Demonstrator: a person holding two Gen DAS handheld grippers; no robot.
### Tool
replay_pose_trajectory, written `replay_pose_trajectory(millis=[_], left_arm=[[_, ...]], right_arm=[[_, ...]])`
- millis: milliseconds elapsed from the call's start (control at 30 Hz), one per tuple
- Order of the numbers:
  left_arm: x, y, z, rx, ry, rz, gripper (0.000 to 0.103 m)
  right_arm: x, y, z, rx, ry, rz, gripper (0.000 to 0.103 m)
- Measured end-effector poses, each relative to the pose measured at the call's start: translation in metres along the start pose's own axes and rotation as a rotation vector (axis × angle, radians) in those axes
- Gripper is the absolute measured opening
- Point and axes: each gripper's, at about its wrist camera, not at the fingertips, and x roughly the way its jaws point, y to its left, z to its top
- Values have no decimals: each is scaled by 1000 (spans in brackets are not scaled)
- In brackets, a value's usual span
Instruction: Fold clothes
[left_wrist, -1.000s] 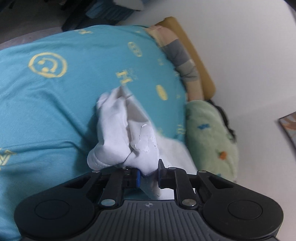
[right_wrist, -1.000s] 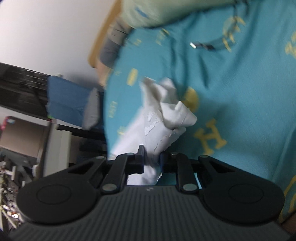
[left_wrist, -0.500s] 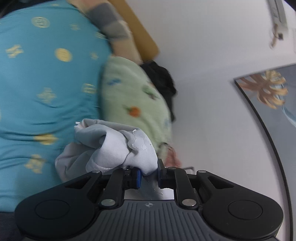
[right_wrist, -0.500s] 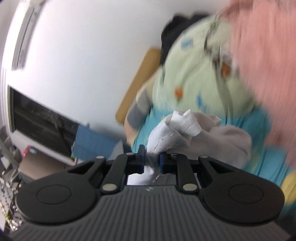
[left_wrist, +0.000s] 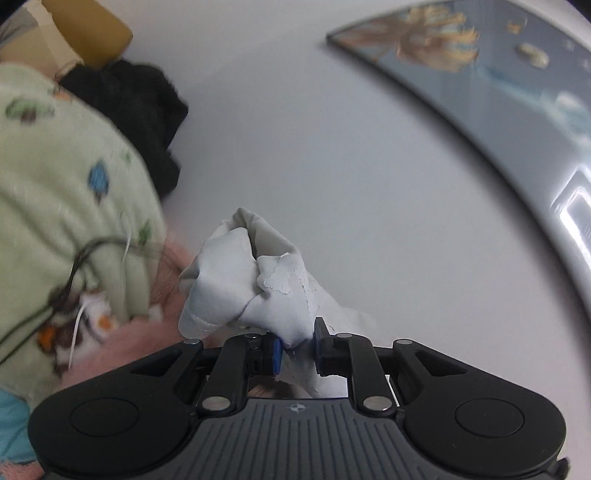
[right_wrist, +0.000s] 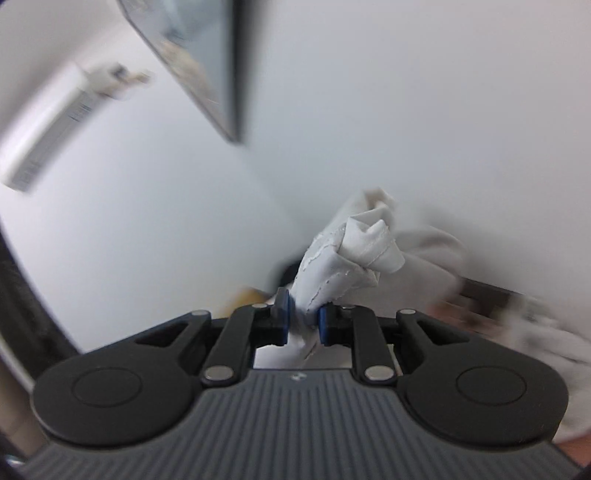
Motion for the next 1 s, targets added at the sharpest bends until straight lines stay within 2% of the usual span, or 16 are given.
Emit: replay_pose_trajectory(millis=[100, 200, 300, 367, 433, 467, 600, 633, 667, 700, 733, 767, 800, 1000], left_arm=[[16, 19, -50, 97, 115, 100, 17], [7, 21, -80, 162, 128, 111, 17], [-7, 19, -89, 216, 153, 153, 24], [-20, 13, -89, 269, 163, 181, 35], [-35, 0, -86, 327, 137, 199, 43], [-47, -8, -87, 348, 121, 199, 51], [-88, -54, -100, 455, 75, 209, 72], [-98, -67, -105, 484, 60, 211, 84], [-110, -79, -110, 511, 40, 210, 94], [-120, -90, -115, 535, 22, 205, 98], [-128, -98, -120, 558, 10, 195, 103], [-135, -106, -125, 582, 1, 187, 103], [-142, -114, -130, 605, -9, 190, 103], [-171, -140, -158, 704, -91, 236, 103]], right_arm=[[-11, -53, -47, 68, 81, -87, 19], [-23, -84, -85, 97, 129, -128, 19], [-32, -86, -96, 97, 146, -150, 20], [-44, -78, -93, 72, 151, -178, 20], [-57, -66, -89, 12, 145, -195, 20], [-66, -61, -89, -14, 142, -197, 20], [-118, -34, -87, -63, 113, -185, 21], [-129, -28, -87, -79, 95, -185, 27], [-141, -22, -87, -98, 76, -186, 39], [-152, -17, -87, -117, 56, -187, 47], [-162, -12, -88, -134, 35, -183, 64], [-172, -8, -89, -151, 12, -177, 80], [-180, -4, -90, -168, -1, -173, 83], [-206, 12, -101, -256, -16, -145, 82]])
